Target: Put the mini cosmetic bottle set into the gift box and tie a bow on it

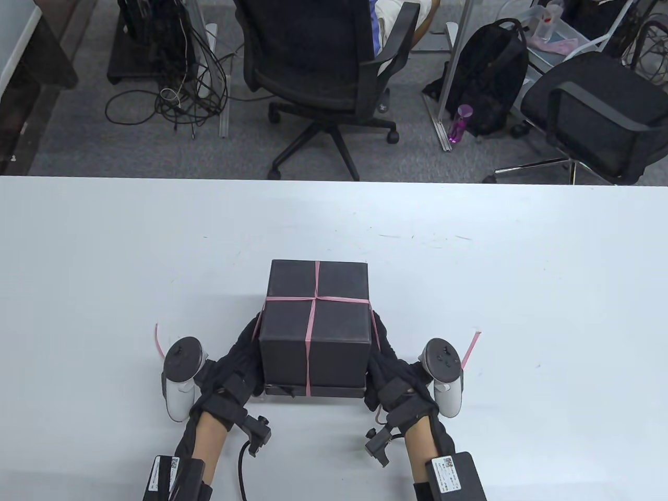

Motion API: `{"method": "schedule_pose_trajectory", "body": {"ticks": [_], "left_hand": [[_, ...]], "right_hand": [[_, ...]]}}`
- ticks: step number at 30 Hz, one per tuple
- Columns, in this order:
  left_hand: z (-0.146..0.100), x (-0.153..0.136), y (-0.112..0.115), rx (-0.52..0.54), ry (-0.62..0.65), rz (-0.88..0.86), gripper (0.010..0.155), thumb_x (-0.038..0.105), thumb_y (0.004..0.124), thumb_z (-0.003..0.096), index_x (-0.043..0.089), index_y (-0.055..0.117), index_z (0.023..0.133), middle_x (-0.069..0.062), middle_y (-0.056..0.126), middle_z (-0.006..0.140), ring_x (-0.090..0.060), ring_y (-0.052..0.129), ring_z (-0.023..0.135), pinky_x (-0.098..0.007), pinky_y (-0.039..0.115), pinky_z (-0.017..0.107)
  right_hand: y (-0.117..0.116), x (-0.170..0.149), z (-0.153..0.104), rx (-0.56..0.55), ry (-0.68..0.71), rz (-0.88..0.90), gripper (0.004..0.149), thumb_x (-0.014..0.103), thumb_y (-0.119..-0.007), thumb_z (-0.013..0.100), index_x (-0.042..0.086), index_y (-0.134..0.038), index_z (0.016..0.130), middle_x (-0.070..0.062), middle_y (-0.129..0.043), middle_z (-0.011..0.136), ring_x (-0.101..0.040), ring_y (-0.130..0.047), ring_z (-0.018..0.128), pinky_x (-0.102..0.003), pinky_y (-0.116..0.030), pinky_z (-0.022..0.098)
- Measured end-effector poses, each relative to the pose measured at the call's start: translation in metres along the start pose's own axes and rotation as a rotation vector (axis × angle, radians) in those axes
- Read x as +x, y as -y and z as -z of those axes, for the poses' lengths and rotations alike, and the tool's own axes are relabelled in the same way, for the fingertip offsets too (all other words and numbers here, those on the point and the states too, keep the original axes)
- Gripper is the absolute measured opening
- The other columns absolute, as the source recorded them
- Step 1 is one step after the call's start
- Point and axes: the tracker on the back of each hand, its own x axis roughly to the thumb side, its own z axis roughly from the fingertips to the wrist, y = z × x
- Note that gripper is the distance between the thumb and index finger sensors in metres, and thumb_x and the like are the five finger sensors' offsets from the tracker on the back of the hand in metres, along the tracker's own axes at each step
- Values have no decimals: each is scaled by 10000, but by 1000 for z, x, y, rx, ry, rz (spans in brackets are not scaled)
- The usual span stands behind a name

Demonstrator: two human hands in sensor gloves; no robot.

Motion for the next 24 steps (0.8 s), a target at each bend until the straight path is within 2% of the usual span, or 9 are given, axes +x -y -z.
{"method": "schedule_pose_trajectory", "body": {"ticks": [4,8,12,16,20,24], "left_hand": [[3,-3,-2,-40,35,-74,521,328,597,647,343,478,1154,-201,790,936,15,854,220,-208,832,188],[4,-4,-2,-80,49,-111,579,228,635,621,388,451,1147,-163,771,972,-8,857,225,-225,830,195],[5,-5,-1,-133,44,-83,645,173,658,603,501,415,1103,-37,763,1009,-35,869,241,-246,830,209],[6,0,2,-134,63,30,693,179,698,589,555,361,1063,52,765,1004,-43,886,246,-242,838,213],[4,7,6,-122,84,177,745,223,722,575,503,250,1079,46,717,1039,-46,889,248,-239,839,218],[3,14,6,-93,104,352,782,254,741,562,460,195,1082,40,697,1059,-44,889,249,-237,839,220]], "right_hand": [[1,2,0,11,30,60,575,349,-440,656,244,-154,1144,-290,-849,620,5,-825,162,-183,-817,99],[1,5,1,21,56,102,576,344,-450,661,237,-164,1148,-284,-853,610,7,-824,157,-182,-816,97],[2,7,0,39,91,130,576,343,-463,666,231,-173,1151,-284,-854,610,5,-825,157,-183,-816,97],[4,7,-2,29,104,149,574,341,-463,673,207,-185,1157,-279,-859,604,5,-826,156,-182,-817,97],[6,6,-1,-1,153,105,573,336,-457,676,176,-194,1159,-272,-864,602,4,-827,154,-183,-816,95],[9,8,0,15,212,58,567,303,-469,681,138,-216,1160,-310,-854,628,-19,-834,164,-202,-815,103]]}}
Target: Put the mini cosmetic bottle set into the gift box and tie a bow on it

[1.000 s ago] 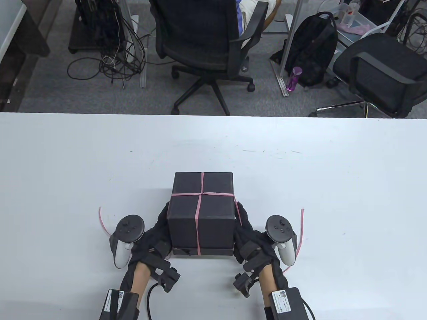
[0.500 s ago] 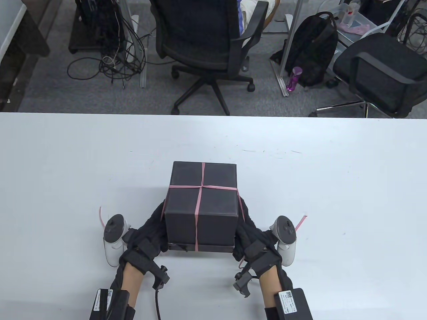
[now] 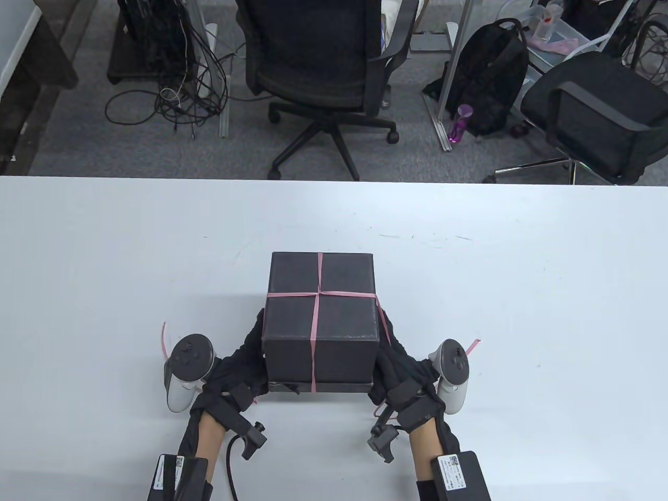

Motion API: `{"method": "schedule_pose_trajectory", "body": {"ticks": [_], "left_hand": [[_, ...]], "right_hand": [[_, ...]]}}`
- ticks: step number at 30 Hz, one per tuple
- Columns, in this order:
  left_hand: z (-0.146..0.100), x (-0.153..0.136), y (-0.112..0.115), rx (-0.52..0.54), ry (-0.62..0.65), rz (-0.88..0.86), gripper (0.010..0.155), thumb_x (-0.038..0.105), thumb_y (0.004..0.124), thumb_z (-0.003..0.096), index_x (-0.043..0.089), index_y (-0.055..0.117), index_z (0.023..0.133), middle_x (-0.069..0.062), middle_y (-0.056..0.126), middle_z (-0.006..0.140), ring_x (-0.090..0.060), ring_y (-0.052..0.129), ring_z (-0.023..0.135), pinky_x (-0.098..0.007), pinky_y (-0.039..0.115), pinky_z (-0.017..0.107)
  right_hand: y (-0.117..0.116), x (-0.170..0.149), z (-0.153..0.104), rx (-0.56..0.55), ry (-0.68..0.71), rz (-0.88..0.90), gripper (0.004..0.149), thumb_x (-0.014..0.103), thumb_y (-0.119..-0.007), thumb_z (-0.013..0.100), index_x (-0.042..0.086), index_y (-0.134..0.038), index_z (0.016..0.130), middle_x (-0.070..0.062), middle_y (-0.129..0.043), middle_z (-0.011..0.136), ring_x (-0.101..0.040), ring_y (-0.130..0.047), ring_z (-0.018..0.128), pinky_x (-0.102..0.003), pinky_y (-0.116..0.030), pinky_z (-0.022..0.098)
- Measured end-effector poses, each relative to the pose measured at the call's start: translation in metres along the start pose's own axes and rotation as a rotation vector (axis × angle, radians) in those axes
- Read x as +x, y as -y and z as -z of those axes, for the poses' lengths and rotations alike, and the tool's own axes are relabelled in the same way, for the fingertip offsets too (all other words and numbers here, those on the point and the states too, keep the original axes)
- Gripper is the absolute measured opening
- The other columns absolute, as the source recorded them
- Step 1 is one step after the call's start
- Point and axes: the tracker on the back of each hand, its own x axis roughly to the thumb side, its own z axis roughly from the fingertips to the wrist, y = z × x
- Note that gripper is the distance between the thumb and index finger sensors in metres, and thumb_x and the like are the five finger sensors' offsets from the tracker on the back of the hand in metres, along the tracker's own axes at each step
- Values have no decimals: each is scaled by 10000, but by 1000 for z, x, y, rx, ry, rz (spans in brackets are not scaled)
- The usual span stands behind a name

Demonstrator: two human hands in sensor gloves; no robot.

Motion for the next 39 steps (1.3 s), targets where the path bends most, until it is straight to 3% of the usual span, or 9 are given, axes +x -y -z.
{"method": "schedule_pose_trajectory", "body": {"ticks": [5,12,16,20,24,27,31,33,39], "left_hand": [[-2,3,-2,44,-1,84,789,257,732,565,426,163,1084,29,676,1074,-46,887,250,-241,836,221],[-3,6,-4,87,13,147,780,256,722,568,418,157,1082,31,675,1074,-49,886,249,-245,834,219],[-3,8,0,104,16,203,777,258,718,568,403,154,1084,24,682,1069,-52,886,246,-248,833,216],[-3,11,5,145,44,330,762,299,706,559,364,160,1087,29,719,1039,-61,889,236,-254,829,205],[-5,20,10,227,75,631,752,347,707,542,293,206,1099,60,782,978,-61,891,216,-253,829,189],[-7,28,17,285,119,928,744,414,704,521,207,302,1112,71,877,862,-51,891,179,-244,831,162],[-8,33,27,324,127,1160,710,467,683,507,127,497,1102,58,944,651,-35,889,145,-235,837,136],[-9,35,27,338,113,1209,639,489,675,495,155,650,1040,75,937,587,-30,887,144,-234,839,134],[-11,35,18,330,123,1118,527,514,658,479,256,746,930,87,925,558,-45,881,158,-250,834,147]], "right_hand": [[-3,11,1,0,22,-174,614,144,-588,616,126,-258,1133,-295,-887,714,-27,-839,135,-212,-816,82],[-6,24,3,19,48,-560,756,82,-719,535,137,-214,1094,-140,-829,940,-63,-865,138,-238,-827,98],[-14,31,1,-49,111,-840,843,155,-833,504,75,-221,1078,-91,-854,906,-54,-875,124,-227,-835,93],[-27,38,-4,-170,215,-1190,809,250,-812,501,6,-283,1062,-61,-929,799,-57,-870,97,-225,-826,61],[-39,40,-8,-256,298,-1577,779,320,-775,500,-36,-357,1053,-68,-975,649,-46,-867,75,-211,-823,37],[-41,41,-11,-340,347,-1651,705,338,-772,491,-59,-537,1024,-101,-975,513,-48,-864,63,-212,-821,26],[-38,43,-12,-361,343,-1656,499,370,-723,497,-5,-719,826,-86,-901,333,-52,-850,56,-220,-815,17],[-35,44,-12,-354,338,-1634,471,390,-686,495,22,-749,783,-71,-890,307,-57,-837,54,-233,-809,13],[-28,48,-13,-303,362,-1555,475,436,-615,489,63,-790,726,-63,-885,290,-67,-821,54,-256,-803,25]]}}
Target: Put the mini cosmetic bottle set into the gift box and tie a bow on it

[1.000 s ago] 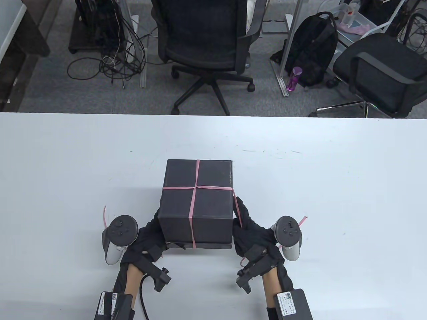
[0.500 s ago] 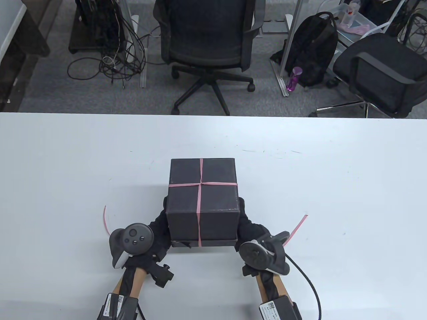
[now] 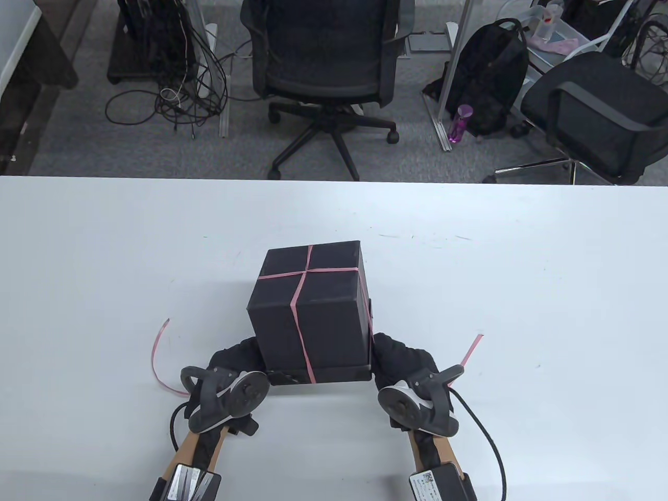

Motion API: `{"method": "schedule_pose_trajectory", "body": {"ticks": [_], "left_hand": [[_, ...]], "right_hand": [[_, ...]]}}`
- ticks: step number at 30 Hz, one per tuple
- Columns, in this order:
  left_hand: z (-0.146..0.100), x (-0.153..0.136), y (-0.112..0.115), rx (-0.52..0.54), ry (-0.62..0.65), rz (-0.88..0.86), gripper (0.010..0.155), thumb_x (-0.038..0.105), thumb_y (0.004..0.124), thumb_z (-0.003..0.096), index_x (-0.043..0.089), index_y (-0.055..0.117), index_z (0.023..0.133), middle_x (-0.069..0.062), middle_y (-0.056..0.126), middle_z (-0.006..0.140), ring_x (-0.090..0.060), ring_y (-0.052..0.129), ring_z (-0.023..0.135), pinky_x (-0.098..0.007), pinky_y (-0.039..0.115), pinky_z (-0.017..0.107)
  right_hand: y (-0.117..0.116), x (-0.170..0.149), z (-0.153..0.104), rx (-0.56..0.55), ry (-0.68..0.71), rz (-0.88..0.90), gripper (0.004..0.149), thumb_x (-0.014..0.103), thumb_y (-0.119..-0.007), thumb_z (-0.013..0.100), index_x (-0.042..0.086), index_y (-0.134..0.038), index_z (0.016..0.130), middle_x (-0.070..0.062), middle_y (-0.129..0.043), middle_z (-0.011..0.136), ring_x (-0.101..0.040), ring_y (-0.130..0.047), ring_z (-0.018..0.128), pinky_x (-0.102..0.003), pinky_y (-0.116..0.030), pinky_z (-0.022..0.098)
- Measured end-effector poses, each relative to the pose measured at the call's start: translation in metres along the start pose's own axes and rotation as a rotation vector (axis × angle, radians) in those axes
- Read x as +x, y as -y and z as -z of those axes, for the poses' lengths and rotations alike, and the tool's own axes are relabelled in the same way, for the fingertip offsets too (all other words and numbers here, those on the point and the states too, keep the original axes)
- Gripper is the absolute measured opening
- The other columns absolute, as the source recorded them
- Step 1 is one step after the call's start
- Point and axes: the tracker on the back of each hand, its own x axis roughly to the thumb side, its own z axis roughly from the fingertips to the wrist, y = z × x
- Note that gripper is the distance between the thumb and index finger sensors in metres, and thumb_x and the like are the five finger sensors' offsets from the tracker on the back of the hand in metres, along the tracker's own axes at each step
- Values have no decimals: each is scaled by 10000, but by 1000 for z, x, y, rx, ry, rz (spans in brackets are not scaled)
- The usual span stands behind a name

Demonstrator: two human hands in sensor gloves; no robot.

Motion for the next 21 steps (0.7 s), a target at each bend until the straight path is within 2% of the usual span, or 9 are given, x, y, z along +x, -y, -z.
{"method": "schedule_pose_trajectory", "body": {"ticks": [4,8,12,14,16,19,21], "left_hand": [[-1,-3,-5,16,6,-38,499,526,638,472,278,764,886,74,923,578,-63,884,178,-265,831,167],[-1,-3,-5,8,38,-63,532,536,596,477,270,744,914,63,918,616,-58,885,196,-264,833,181],[-2,-3,-9,32,103,-192,555,526,558,481,257,716,941,48,906,675,-60,886,216,-272,835,199],[-2,-2,-13,73,143,-315,554,520,528,492,229,731,917,39,906,671,-58,888,219,-271,838,202],[-1,1,-18,102,141,-396,542,504,524,517,184,771,877,21,915,645,-62,891,210,-274,839,196],[-1,2,-23,142,117,-421,524,517,537,559,161,822,818,32,930,587,-40,892,180,-252,850,177],[0,-3,-24,147,58,-554,517,542,574,561,160,848,775,49,936,538,-19,890,159,-236,856,164]], "right_hand": [[6,-2,1,-4,14,13,486,453,-576,491,77,-811,691,-59,-888,286,-71,-824,57,-263,-806,32],[12,-5,2,-10,27,79,529,468,-537,498,52,-823,657,-68,-897,285,-88,-832,63,-282,-807,49],[21,-11,2,-21,38,136,560,468,-498,516,39,-844,616,-77,-906,278,-109,-841,67,-305,-811,69],[28,-15,1,-58,52,183,559,466,-487,527,56,-862,588,-72,-908,262,-113,-843,62,-310,-815,72],[34,-14,1,-114,56,217,556,464,-513,537,41,-874,558,-75,-906,237,-117,-841,45,-315,-816,63],[43,-10,2,-176,56,257,539,447,-562,569,20,-881,488,-50,-893,196,-98,-830,22,-300,-821,49],[48,-8,4,-197,12,347,531,426,-588,589,0,-880,466,-47,-888,187,-96,-827,17,-299,-820,45]]}}
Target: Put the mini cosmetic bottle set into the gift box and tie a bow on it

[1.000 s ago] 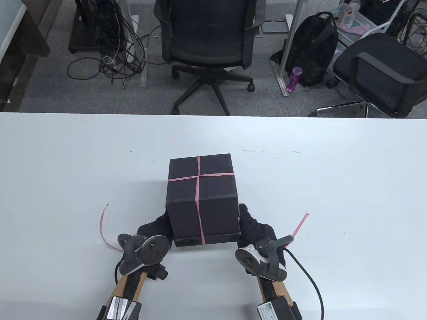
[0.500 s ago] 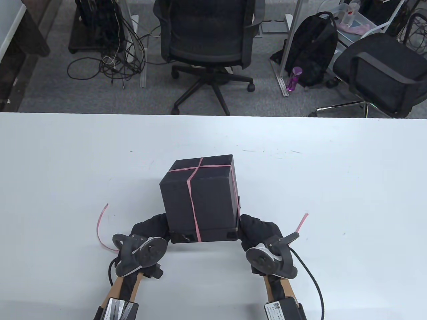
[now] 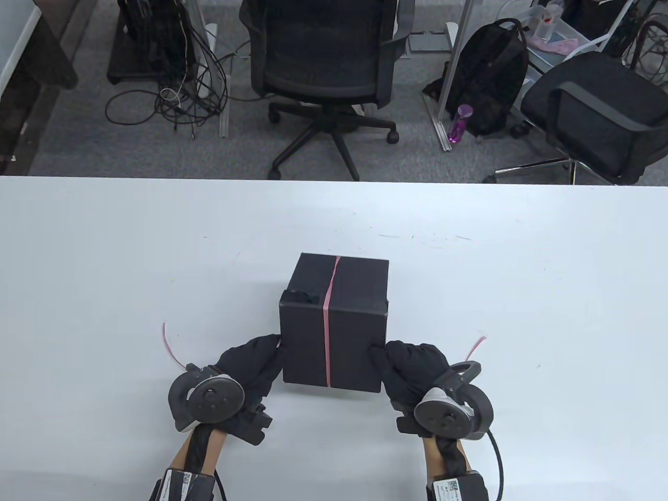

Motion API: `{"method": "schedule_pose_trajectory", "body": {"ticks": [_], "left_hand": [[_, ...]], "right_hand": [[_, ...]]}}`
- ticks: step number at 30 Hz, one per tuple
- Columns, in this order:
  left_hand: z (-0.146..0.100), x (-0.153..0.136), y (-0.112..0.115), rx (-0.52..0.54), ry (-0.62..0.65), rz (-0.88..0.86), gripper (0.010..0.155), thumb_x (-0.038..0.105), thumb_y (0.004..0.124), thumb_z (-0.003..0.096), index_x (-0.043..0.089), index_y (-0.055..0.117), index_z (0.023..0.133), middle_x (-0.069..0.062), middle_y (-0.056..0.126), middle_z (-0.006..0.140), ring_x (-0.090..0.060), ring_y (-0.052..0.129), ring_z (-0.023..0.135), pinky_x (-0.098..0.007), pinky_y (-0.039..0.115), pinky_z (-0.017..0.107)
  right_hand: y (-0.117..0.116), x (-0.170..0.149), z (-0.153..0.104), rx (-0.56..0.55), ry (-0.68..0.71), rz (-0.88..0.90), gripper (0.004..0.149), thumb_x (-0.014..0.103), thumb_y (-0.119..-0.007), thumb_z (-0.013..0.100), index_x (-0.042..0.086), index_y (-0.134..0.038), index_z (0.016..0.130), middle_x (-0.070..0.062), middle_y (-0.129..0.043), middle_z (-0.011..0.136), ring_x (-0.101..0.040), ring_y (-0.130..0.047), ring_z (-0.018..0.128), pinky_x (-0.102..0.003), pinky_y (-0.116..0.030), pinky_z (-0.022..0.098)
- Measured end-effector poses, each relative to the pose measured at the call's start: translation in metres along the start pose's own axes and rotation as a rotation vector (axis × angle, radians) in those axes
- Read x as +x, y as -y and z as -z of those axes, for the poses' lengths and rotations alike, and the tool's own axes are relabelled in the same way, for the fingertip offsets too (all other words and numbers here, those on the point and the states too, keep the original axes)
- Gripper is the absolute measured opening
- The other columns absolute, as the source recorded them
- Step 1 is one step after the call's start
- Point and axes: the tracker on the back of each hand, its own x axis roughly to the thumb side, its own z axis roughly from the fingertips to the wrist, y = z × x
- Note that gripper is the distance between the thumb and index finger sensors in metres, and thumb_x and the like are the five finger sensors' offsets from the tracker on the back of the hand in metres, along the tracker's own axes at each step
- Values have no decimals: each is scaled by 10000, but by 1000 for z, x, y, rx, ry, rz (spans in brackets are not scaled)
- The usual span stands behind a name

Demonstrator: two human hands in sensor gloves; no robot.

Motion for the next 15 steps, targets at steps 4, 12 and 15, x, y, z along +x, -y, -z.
{"method": "schedule_pose_trajectory", "body": {"ticks": [4,12,15], "left_hand": [[1,-2,-3,-27,-191,-236,495,543,670,561,132,880,738,6,936,498,-39,887,141,-256,852,150],[4,6,-1,-256,-423,-96,498,505,645,605,95,865,784,-37,926,532,-49,892,171,-269,853,163],[4,4,5,-313,-435,-42,492,484,618,618,102,829,843,-52,916,588,-51,904,207,-265,859,188]], "right_hand": [[3,1,5,56,-162,123,515,398,-630,613,-20,-883,448,-41,-884,177,-83,-823,7,-288,-817,29],[-13,-13,4,386,-433,247,513,356,-628,637,-81,-871,520,-76,-893,224,-88,-835,39,-290,-817,40],[-19,-16,2,437,-454,236,511,355,-631,639,-86,-867,537,-80,-895,235,-86,-840,47,-288,-820,45]]}}
